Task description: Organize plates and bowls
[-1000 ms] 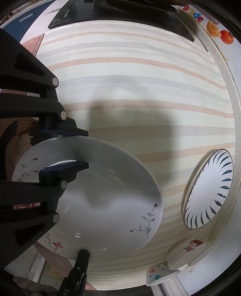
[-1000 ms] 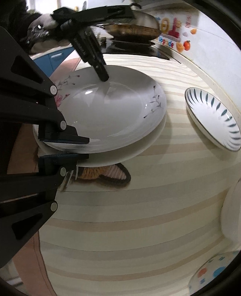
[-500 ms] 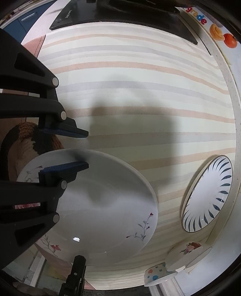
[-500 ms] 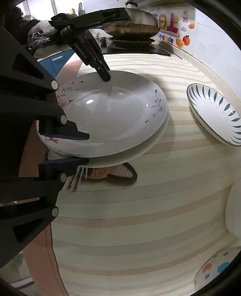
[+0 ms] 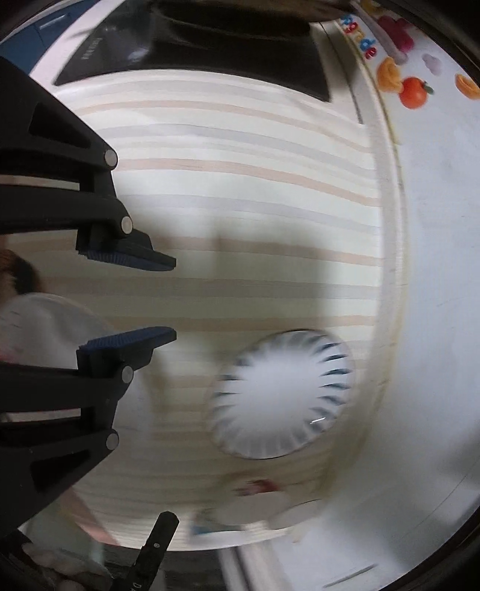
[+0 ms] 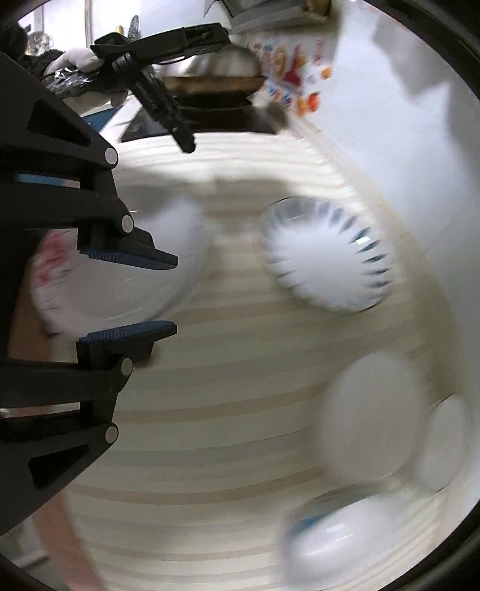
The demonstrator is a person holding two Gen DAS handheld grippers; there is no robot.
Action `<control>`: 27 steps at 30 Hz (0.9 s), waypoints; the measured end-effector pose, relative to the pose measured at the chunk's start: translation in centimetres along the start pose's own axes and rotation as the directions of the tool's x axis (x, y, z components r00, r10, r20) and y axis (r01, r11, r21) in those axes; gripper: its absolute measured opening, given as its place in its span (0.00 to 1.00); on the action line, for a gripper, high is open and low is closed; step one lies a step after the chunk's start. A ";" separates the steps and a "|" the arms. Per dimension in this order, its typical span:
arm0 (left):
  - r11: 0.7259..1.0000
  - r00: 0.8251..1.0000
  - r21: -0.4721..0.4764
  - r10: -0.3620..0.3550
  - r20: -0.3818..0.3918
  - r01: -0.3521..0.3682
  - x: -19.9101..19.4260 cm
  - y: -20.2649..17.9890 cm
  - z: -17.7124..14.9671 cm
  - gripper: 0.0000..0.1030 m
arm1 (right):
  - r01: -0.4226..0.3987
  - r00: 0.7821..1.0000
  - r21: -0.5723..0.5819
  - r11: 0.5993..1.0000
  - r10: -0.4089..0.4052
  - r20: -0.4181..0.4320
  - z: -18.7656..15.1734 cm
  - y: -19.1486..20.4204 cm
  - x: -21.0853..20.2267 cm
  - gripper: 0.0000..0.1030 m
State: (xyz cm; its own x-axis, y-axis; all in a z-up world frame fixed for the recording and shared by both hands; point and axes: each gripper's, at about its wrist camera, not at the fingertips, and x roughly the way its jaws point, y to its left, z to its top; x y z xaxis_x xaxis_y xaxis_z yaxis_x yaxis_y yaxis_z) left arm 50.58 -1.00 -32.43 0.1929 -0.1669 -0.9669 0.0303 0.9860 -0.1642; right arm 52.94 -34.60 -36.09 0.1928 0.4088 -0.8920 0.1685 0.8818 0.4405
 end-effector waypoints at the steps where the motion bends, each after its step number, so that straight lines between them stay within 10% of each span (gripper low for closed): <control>1: 1.000 1.000 -0.016 -0.002 -0.004 0.002 0.9 0.0 1.9 0.28 | 0.002 1.000 -0.008 1.000 -0.002 0.016 1.6 0.3 0.2 0.31; 12: 0.996 0.992 -0.077 -0.054 -0.118 0.045 9.4 -1.4 10.3 0.28 | 0.175 0.984 -0.098 0.980 -0.176 -0.008 15.1 1.6 6.9 0.31; 27: 0.999 0.992 -0.014 -0.035 -0.122 0.034 11.4 -3.4 10.6 0.20 | 0.234 0.963 -0.236 0.943 -0.258 -0.074 16.2 2.3 11.7 0.11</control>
State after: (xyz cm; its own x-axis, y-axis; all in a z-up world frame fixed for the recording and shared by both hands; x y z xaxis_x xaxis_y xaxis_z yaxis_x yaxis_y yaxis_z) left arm 63.03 -6.27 -40.78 0.0703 -0.2008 -0.9771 0.0230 0.9796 -0.1996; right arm 71.20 -31.61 -43.84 0.0712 0.1840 -0.9804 -0.0236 0.9829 0.1827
